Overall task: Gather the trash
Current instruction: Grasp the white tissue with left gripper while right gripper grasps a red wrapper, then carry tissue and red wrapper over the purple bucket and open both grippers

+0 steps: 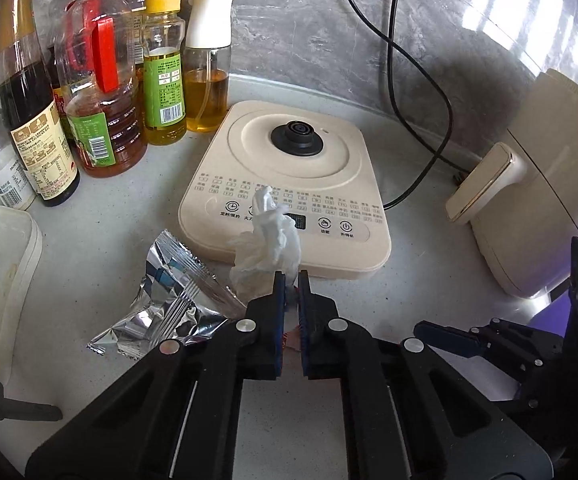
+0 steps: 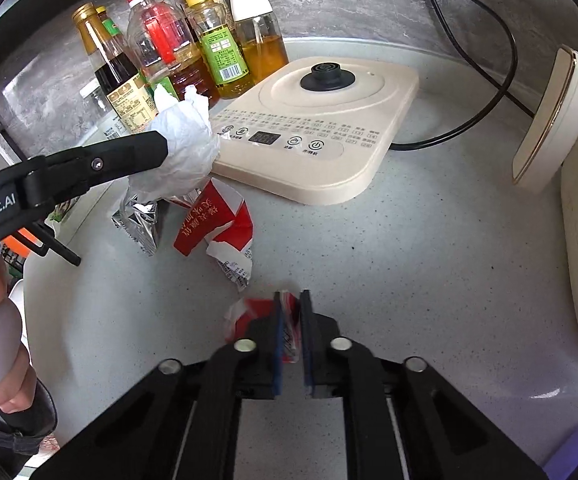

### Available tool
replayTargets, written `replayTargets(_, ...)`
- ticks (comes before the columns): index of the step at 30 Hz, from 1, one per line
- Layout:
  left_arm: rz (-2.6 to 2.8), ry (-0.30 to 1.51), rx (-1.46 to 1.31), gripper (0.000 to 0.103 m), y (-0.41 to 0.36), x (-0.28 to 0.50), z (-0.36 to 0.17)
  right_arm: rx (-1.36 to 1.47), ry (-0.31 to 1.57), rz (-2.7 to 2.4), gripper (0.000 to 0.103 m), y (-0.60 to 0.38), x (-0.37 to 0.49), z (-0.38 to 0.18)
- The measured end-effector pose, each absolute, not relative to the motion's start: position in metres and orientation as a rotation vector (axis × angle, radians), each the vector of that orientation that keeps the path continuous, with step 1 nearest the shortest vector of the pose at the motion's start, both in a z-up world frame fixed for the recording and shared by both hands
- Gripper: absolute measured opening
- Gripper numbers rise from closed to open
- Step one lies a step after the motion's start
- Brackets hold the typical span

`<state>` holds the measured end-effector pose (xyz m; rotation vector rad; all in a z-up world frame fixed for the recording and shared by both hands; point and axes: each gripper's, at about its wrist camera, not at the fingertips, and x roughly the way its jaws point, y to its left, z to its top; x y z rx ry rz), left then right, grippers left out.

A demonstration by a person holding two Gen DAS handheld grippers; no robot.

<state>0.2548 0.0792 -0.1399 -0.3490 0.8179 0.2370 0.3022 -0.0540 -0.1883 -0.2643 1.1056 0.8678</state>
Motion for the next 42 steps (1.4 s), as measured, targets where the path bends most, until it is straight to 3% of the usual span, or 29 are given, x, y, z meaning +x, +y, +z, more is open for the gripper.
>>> replayTargets(9, 0.232, 0.752, -0.329, 0.006, 0.071, 0.229, -0.111, -0.249, 1.032, 0.864, 0.003, -0.074, 0.287, -0.156)
replayTargets(27, 0.223, 0.564, -0.300, 0.006, 0.042, 0.151, -0.036, -0.180, 0.749, 0.856, 0.003, -0.139, 0.230, -0.027)
replayTargets(42, 0.101, 0.504, -0.245, 0.006, -0.009, 0.135, 0.001, -0.086, 0.644, 0.686, 0.004, -0.226, 0.229, 0.024)
